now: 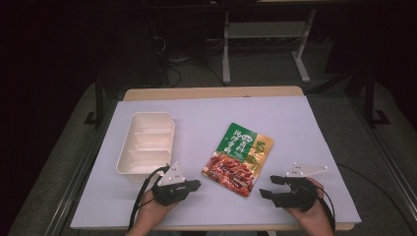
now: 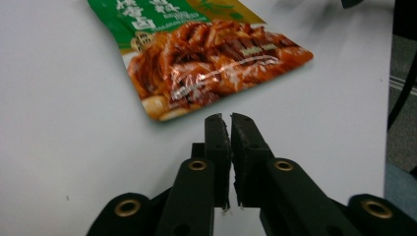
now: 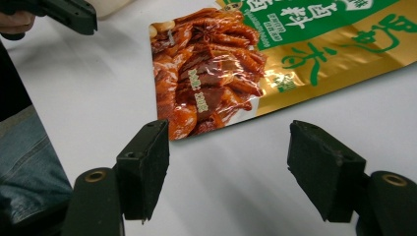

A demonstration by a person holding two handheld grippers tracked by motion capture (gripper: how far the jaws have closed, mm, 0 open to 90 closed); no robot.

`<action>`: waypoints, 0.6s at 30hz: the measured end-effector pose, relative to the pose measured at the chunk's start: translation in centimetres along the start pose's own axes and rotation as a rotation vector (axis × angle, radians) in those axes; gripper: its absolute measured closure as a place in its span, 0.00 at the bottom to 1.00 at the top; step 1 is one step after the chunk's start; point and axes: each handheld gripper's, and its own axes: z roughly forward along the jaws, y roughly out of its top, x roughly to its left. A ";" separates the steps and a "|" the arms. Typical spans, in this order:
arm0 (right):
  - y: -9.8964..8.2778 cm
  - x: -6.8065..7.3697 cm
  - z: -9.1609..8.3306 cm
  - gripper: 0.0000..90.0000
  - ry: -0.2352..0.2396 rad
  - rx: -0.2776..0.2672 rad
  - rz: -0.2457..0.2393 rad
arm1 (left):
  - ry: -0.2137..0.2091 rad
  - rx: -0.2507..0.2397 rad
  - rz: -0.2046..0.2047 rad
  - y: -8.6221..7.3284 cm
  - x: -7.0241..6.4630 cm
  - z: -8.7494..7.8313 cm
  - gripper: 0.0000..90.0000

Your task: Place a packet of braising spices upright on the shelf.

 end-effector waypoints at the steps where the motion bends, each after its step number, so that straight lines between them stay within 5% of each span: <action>1: 0.0 0.0 0.0 0.35 -0.003 0.003 0.008 | 0.004 -0.003 0.002 0.2 0.1 0.2 0.97; 18: 0.1 -0.6 0.0 0.36 -0.048 0.000 0.032 | 0.005 0.033 -0.002 3.5 1.8 4.4 1.00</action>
